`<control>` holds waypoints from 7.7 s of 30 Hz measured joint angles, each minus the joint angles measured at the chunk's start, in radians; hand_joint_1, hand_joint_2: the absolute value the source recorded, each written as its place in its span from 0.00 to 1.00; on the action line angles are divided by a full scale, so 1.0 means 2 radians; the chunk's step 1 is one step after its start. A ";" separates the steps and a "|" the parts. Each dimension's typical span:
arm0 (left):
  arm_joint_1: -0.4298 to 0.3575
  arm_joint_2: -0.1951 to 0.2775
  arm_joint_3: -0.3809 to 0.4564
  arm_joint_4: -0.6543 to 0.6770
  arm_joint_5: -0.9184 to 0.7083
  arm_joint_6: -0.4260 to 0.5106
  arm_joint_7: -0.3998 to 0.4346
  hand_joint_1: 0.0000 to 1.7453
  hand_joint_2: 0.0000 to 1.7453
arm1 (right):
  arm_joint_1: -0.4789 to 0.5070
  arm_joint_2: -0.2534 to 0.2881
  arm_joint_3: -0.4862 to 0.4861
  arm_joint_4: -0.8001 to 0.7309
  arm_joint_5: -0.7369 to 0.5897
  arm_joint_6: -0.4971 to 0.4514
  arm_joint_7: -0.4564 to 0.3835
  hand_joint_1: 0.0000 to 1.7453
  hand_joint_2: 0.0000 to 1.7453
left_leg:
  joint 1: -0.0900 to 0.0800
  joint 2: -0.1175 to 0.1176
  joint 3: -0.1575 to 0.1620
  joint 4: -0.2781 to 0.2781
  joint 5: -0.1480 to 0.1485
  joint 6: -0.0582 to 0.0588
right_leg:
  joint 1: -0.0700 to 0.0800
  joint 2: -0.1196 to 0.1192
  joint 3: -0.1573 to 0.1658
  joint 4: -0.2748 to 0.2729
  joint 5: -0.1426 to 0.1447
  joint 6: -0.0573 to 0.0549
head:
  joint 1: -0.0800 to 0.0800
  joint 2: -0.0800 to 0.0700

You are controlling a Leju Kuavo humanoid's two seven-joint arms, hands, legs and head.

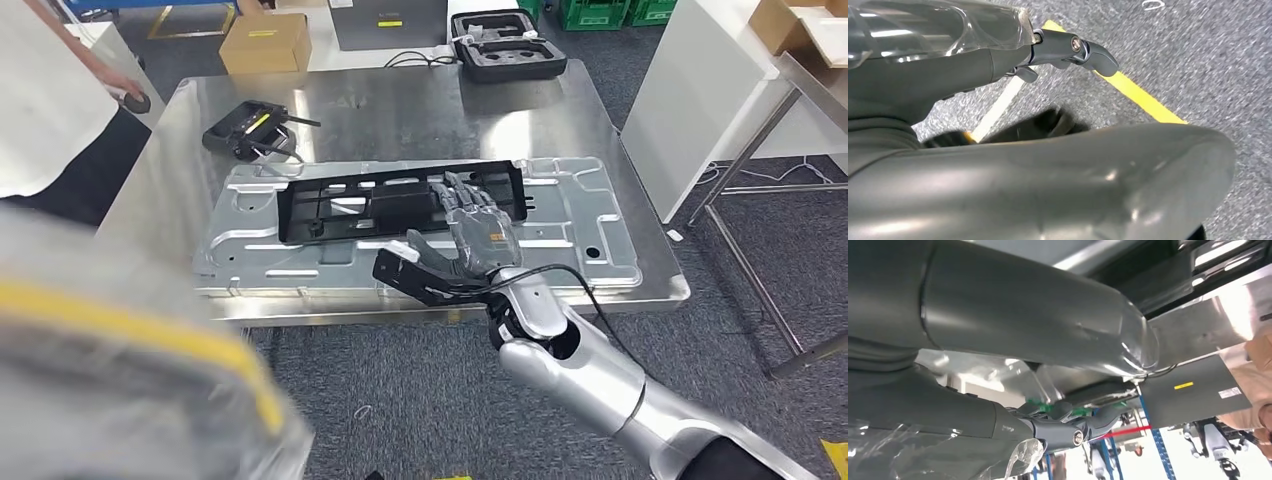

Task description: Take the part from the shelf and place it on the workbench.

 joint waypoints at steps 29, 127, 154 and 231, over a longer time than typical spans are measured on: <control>0.035 0.001 0.016 0.000 0.016 0.018 -0.012 0.00 0.00 | 0.264 -0.051 -0.051 0.026 -0.114 -0.115 -0.153 0.00 0.00 | 0.004 0.002 -0.035 0.053 -0.006 -0.010 | 0.000 -0.006 0.033 -0.015 -0.014 -0.002 | 0.002 0.000; 0.048 0.008 -0.010 0.000 0.018 0.053 0.015 0.00 0.00 | 0.458 0.117 -0.217 0.459 -0.510 -0.104 -0.137 0.00 0.00 | 0.001 -0.027 0.043 -0.104 0.017 0.010 | 0.010 0.050 0.056 -0.024 -0.028 0.002 | 0.002 0.000; 0.050 0.008 -0.007 0.002 0.073 0.011 0.032 0.00 0.00 | 0.454 0.106 -0.194 0.459 -0.484 -0.138 -0.133 0.00 0.00 | 0.004 -0.019 0.031 -0.070 0.005 0.006 | 0.010 0.038 0.052 -0.017 -0.029 -0.006 | 0.001 0.000; 0.050 -0.004 -0.008 0.011 0.083 0.017 0.029 0.00 0.00 | 0.450 0.101 -0.116 0.455 -0.488 -0.128 -0.110 0.00 0.00 | -0.002 0.040 0.039 -0.093 0.014 0.016 | 0.001 -0.024 0.052 0.003 -0.042 0.020 | 0.004 0.000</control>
